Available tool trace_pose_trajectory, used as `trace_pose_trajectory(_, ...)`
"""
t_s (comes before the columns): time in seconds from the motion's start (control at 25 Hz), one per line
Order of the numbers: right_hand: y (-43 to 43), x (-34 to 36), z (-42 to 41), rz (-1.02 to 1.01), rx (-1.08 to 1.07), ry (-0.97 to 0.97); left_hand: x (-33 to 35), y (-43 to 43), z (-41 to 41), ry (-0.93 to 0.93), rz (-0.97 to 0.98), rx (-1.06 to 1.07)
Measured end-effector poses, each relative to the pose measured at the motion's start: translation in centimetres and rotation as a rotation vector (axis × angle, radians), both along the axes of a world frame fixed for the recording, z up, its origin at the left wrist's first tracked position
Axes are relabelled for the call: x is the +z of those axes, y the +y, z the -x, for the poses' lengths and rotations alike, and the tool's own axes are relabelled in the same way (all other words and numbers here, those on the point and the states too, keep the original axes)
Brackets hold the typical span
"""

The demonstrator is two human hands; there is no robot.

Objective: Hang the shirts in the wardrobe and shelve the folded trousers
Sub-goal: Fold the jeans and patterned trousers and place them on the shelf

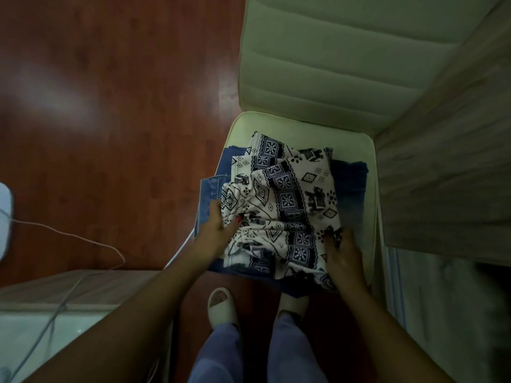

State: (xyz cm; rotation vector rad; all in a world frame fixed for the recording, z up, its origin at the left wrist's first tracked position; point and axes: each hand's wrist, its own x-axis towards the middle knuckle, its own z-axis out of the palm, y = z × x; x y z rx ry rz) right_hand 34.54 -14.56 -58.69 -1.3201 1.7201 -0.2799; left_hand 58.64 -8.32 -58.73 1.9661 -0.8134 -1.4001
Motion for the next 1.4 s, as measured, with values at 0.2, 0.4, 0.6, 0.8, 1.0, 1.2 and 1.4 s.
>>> trace_pose_trajectory(0.2,-1.2,1.2,0.8,-0.324,-0.025,-0.212,0.2,-0.6,-0.7,0.044,-0.029,-0.053)
trace_pose_trajectory(0.4,-1.8,-1.0,2.0,-0.168,0.170,0.030,-0.5,0.0,-0.3,-0.186,0.037,-0.029)
trace_pose_trajectory(0.6,-1.8,-2.3,3.4,0.148,0.039,0.452,-2.3,0.1,-1.6,-0.620,-0.254,0.093)
trace_pose_trajectory(0.8,-3.5,-1.4,3.4,-0.259,-0.199,0.107,-2.2,-1.1,-3.6,0.039,-0.389,0.231)
trace_pose_trajectory(1.0,-4.5,-0.7,3.7,-0.396,-0.234,-0.083,-0.8,-1.7,-3.5,0.167,-0.374,0.221)
trace_pose_trajectory(1.2,-3.7,-0.9,3.7,-0.382,-0.235,-0.258,-0.7,-1.6,-2.8,0.258,-0.303,0.262)
trace_pose_trajectory(1.4,-2.0,0.8,2.5,-0.171,-0.163,-0.387,-0.7,-1.0,-2.6,0.167,-0.156,0.305)
